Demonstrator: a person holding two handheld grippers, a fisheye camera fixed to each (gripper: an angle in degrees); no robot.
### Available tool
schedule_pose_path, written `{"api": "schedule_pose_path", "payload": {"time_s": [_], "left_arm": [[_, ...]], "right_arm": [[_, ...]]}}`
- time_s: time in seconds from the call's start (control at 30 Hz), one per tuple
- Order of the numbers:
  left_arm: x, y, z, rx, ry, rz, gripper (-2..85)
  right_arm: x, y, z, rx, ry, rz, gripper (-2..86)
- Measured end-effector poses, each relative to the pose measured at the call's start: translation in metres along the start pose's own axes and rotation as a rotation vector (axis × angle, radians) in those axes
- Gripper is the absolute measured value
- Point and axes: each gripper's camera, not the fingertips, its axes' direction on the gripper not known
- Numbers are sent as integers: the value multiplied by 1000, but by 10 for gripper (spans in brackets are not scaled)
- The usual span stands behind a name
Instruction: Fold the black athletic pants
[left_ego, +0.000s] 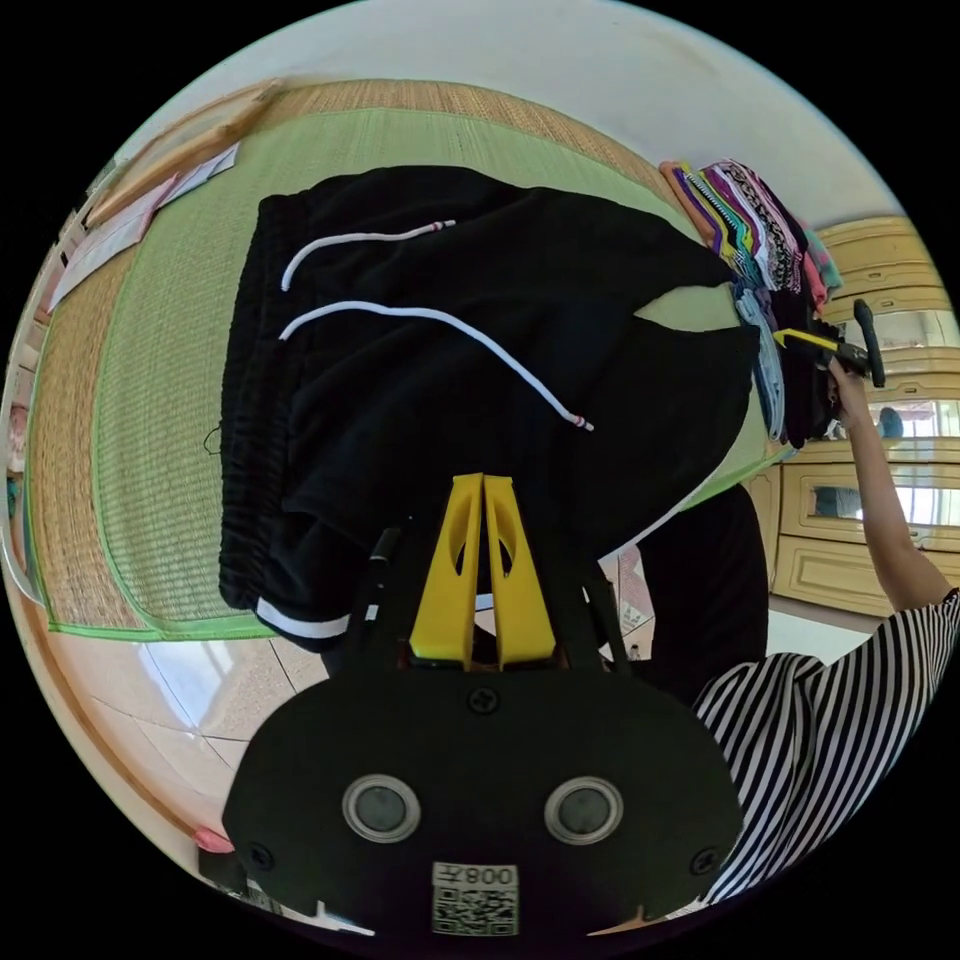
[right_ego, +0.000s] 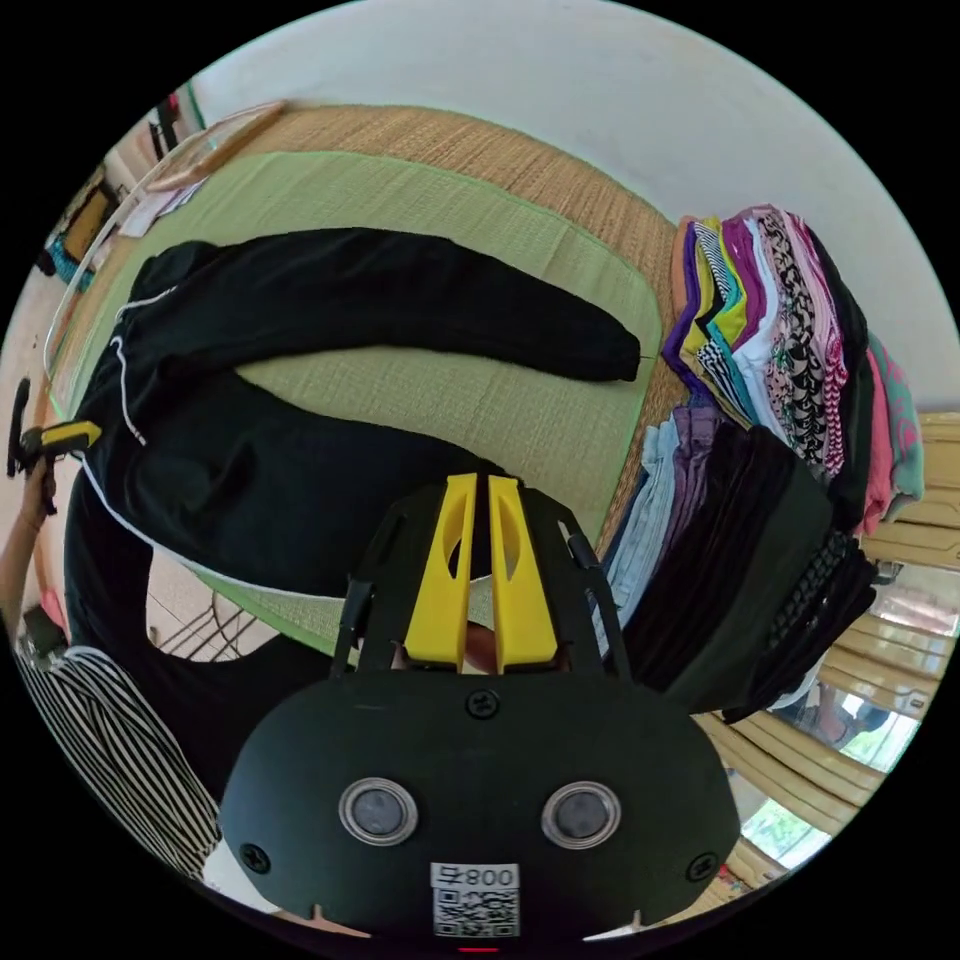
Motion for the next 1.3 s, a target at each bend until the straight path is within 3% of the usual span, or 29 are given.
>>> {"api": "schedule_pose_path", "payload": {"time_s": [0.17,0.3,0.43,0.57,0.7,0.9,1.2,1.3], "left_arm": [[-18,-5,-7,-12,-45,-94,1],[-20,-10,-7,-48,-99,-97,1],[-16,-8,-22,-72,-178,-83,1],[-19,-6,-38,-60,-137,-121,3],[-10,-17,-78,94,-21,-112,11],[-8,-87,-103,182,95,-88,59],[-17,-193,-123,167,-115,-116,80],[-25,-221,-127,148,-138,-140,86]], "right_arm": [[3,32,22,9,-35,98,21],[3,56,68,-164,-85,133,2],[0,105,47,-150,-142,174,0],[13,149,32,-146,-217,270,-1],[41,174,2,-81,-273,406,4],[81,129,-58,144,-297,448,39],[145,-5,-88,230,-290,481,83],[161,-38,-100,222,-190,477,84]]}}
